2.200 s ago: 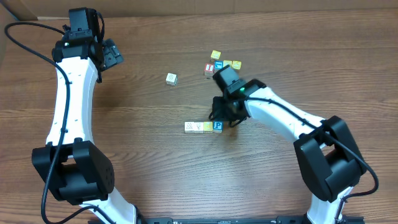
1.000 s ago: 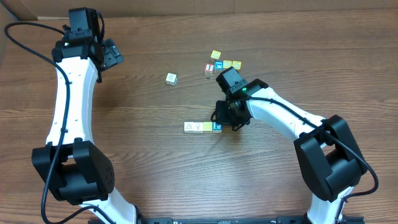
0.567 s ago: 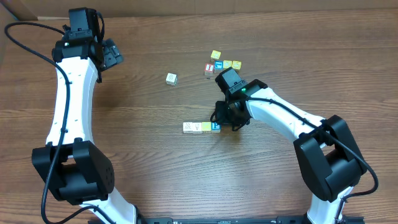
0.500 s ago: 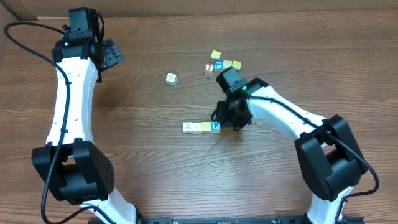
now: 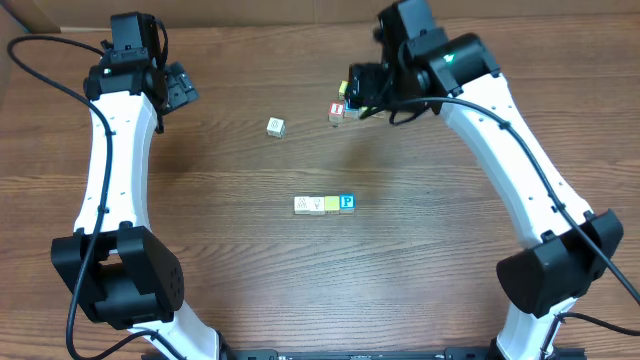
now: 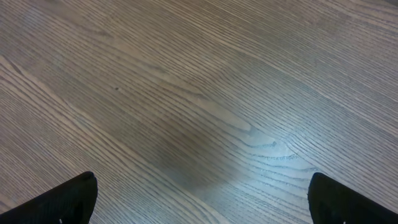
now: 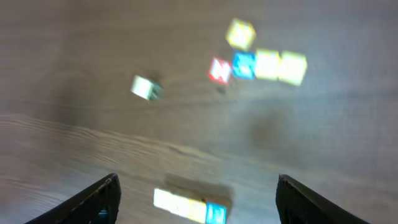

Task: Flip 5 blocks
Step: 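Move the right gripper up-left to the single block near the cluster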

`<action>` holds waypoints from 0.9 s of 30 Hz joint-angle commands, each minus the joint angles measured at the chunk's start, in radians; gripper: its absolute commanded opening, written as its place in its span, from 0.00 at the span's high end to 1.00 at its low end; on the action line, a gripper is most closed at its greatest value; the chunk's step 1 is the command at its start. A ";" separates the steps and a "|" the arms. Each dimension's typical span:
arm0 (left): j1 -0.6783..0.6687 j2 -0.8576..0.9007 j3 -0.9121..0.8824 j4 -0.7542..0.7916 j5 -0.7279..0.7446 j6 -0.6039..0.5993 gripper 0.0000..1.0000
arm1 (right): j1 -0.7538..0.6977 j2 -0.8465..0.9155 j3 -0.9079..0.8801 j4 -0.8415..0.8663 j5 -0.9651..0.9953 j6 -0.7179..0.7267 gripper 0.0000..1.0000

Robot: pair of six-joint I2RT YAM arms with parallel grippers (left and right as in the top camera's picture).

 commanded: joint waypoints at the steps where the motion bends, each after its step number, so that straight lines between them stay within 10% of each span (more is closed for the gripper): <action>1: 0.003 -0.015 0.018 0.002 -0.014 -0.022 0.00 | 0.030 0.011 0.053 0.028 0.006 -0.141 0.20; 27: 0.003 -0.015 0.018 0.001 -0.014 -0.022 0.00 | 0.227 0.338 -0.002 0.414 -0.017 -0.425 0.20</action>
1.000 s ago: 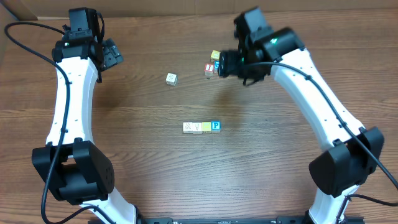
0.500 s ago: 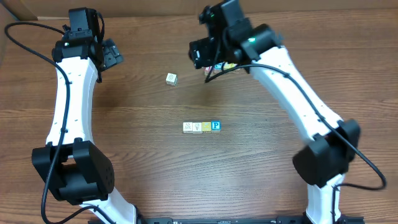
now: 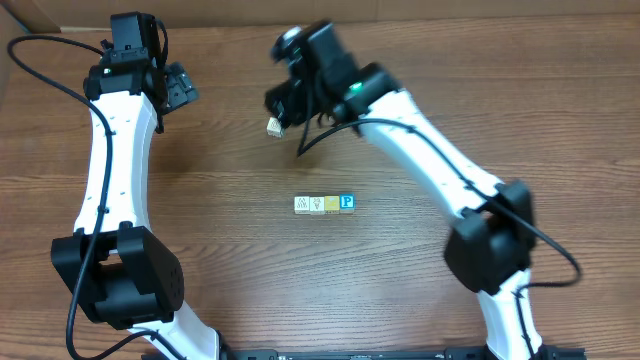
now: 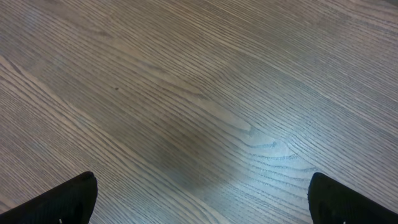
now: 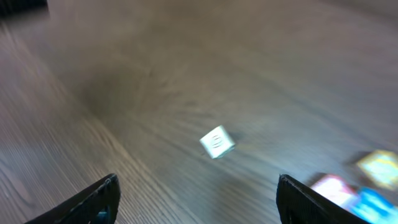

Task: Flip 5 blocks
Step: 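Move the right gripper up-left to the single block near the cluster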

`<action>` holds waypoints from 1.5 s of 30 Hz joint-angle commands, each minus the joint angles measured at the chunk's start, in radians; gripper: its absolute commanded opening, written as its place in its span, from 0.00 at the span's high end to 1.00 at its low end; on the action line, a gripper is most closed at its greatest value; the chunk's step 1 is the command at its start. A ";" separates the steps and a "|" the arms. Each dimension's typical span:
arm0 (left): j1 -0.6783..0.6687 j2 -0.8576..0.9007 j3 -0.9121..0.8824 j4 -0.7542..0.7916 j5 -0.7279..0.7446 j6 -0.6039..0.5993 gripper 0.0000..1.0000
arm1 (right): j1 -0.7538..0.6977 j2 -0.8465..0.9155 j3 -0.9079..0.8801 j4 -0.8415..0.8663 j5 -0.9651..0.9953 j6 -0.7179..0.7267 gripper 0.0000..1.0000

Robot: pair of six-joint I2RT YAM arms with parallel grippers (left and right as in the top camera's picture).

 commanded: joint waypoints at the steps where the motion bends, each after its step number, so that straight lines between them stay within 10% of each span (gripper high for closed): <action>1: 0.003 -0.015 0.018 0.001 -0.014 -0.022 0.00 | 0.024 0.102 -0.014 0.017 0.016 -0.095 0.22; 32: 0.003 -0.015 0.018 0.001 -0.014 -0.022 0.00 | 0.020 0.312 -0.014 0.320 0.052 -0.352 0.28; 45: 0.003 -0.015 0.018 0.001 -0.014 -0.022 0.00 | 0.021 0.289 -0.013 0.312 0.051 -0.299 0.57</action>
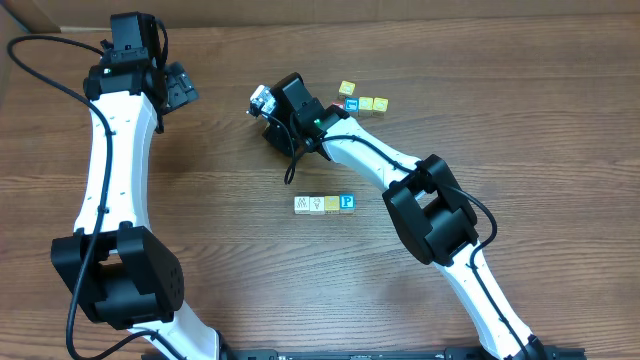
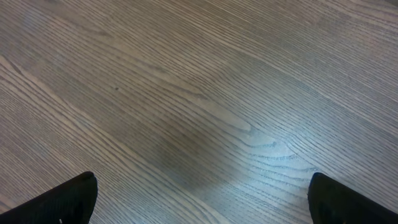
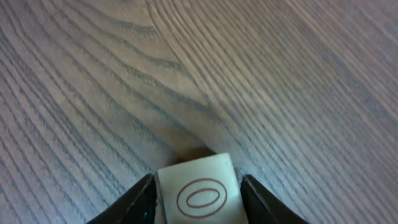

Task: Flip 5 blocks
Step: 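Move the right gripper up-left to the single block near the cluster, then lower the right gripper and grasp the white 'O' block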

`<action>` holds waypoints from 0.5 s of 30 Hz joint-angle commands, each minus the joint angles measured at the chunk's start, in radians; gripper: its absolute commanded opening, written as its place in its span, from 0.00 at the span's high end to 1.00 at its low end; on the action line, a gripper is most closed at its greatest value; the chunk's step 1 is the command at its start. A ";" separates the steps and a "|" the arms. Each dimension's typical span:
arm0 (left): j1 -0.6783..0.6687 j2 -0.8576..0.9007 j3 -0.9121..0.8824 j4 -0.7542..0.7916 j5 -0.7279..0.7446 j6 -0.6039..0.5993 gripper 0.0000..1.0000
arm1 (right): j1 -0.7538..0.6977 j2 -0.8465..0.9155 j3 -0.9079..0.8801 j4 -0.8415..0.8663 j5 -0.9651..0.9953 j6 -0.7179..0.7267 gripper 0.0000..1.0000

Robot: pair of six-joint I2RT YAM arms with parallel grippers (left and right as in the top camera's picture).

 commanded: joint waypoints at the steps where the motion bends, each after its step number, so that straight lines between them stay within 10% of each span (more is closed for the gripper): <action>1: 0.003 -0.015 0.018 0.001 -0.014 -0.022 0.00 | -0.004 -0.044 0.007 0.001 -0.002 0.068 0.57; 12: 0.003 -0.015 0.018 0.001 -0.014 -0.022 0.00 | -0.003 -0.294 0.007 -0.162 -0.013 0.241 0.58; 15: 0.003 -0.015 0.018 0.001 -0.014 -0.022 0.00 | -0.003 -0.359 0.007 -0.208 -0.013 0.240 0.46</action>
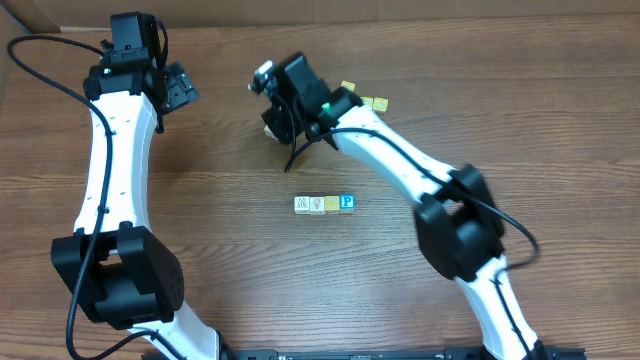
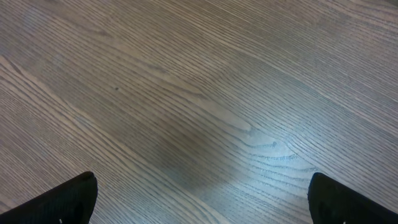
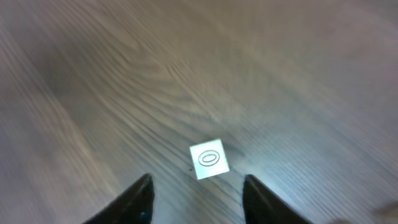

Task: Flip 5 blocks
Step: 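Lower the right gripper and grasp the white 'O' block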

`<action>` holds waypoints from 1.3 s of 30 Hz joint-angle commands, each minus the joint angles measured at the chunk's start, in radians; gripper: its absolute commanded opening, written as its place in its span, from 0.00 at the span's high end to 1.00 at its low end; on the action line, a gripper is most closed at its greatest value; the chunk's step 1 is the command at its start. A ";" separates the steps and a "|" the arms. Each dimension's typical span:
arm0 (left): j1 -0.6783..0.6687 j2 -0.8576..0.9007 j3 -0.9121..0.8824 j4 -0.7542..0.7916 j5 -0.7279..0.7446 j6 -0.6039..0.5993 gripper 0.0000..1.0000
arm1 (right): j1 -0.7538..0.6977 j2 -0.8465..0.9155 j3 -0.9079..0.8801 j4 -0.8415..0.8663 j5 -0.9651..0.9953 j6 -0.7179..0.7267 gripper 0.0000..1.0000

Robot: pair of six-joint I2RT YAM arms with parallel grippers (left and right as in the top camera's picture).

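A white block with an oval on its top face (image 3: 209, 160) lies alone on the wooden table (image 3: 93, 74); from overhead it shows as a pale cube (image 1: 272, 130). My right gripper (image 3: 198, 202) hangs above it, its fingers (image 3: 140, 200) apart with nothing between them; overhead, the right gripper (image 1: 282, 112) is at the table's back middle. A row of three blocks (image 1: 325, 204) sits mid-table, ending in a blue P block (image 1: 346, 203). A few more blocks (image 1: 372, 103) lie behind the right arm. My left gripper (image 2: 202, 202) stands open over bare wood, far left (image 1: 180, 88).
The right arm (image 1: 400, 170) stretches across the table from the front right, passing right of the block row. The left arm (image 1: 110, 150) stands along the left side. A dark cable (image 1: 40, 70) loops at the back left corner.
My right gripper was down at the table with its fingers against both sides of the oval block. Now it is higher and the block lies free below it. The left arm has not moved.
My right gripper was wide open over the back group of blocks. Then it was further left, near the lone white block. Then its fingers were narrowed round that block on the table. Now it hangs above the block, which rests free, oval face up.
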 commanded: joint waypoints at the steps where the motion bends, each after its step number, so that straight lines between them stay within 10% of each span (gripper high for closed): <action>1: 0.003 -0.015 0.018 0.001 -0.014 -0.022 0.01 | -0.004 -0.127 0.007 -0.019 -0.009 0.033 0.39; 22: 0.003 -0.015 0.018 0.001 -0.014 -0.022 0.00 | -0.004 0.165 -0.035 0.175 -0.008 0.032 0.21; 39: 0.003 -0.015 0.018 0.001 -0.014 -0.022 0.00 | -0.003 0.235 -0.035 0.270 -0.008 0.032 0.46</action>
